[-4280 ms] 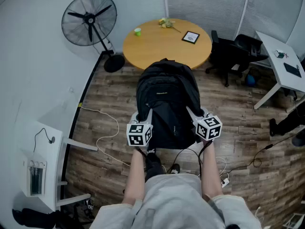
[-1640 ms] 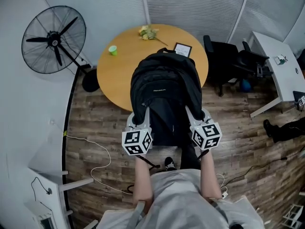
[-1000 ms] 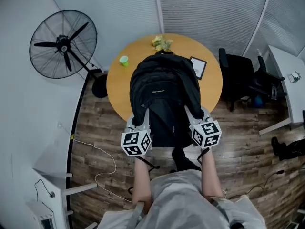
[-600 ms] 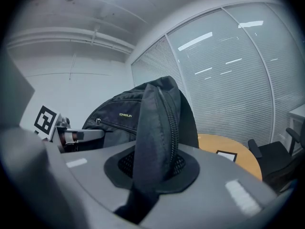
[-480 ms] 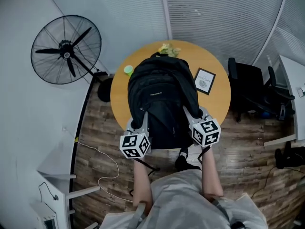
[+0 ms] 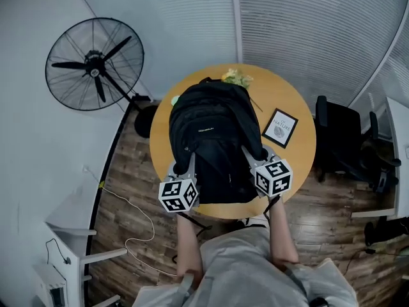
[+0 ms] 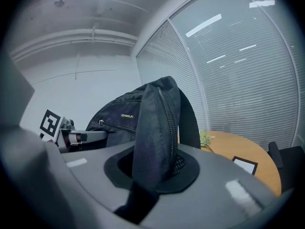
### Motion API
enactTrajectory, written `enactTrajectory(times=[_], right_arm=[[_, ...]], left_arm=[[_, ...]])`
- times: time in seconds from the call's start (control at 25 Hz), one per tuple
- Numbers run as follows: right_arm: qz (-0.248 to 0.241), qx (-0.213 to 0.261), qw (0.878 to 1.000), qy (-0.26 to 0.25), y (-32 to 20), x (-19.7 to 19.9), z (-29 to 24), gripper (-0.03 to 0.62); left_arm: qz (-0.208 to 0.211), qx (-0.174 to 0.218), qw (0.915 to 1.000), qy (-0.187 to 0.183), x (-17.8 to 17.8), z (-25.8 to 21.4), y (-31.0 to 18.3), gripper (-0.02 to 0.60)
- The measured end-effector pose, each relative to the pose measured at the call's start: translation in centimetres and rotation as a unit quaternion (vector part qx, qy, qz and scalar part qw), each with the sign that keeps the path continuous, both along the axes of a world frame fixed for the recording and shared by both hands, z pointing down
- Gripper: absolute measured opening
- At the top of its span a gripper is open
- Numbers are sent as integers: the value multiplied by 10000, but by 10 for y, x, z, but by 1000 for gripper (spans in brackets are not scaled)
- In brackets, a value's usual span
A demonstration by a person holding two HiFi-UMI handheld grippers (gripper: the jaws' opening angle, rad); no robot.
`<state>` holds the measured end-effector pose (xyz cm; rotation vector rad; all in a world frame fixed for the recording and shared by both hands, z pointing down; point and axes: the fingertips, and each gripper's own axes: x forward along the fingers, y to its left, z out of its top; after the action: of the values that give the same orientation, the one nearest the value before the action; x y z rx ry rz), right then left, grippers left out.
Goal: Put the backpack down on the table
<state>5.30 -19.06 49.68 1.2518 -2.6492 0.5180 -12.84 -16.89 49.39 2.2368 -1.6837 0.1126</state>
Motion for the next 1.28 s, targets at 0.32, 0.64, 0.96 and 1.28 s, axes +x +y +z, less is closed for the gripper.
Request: enactTrajectory(times=[0.32,0.64,0.96,1.28], right_arm=[[-303,89,9995,78,-30,-11,7,57],[-709,-95,9974,67,-27,-44,22,57],[-608,-235,9978,151,-32,-47,38,57],[-485,-276,9975,436,-47,-40,44,57]], left_arm=[[-319,-4,9995,58,-8,9,-13,57],[-585,-269,9979,96,-38,23,1,57],[-375,-443,9981,210,-43,46,-15,57],[-195,-639,9973,310,-37,70,-47,58]])
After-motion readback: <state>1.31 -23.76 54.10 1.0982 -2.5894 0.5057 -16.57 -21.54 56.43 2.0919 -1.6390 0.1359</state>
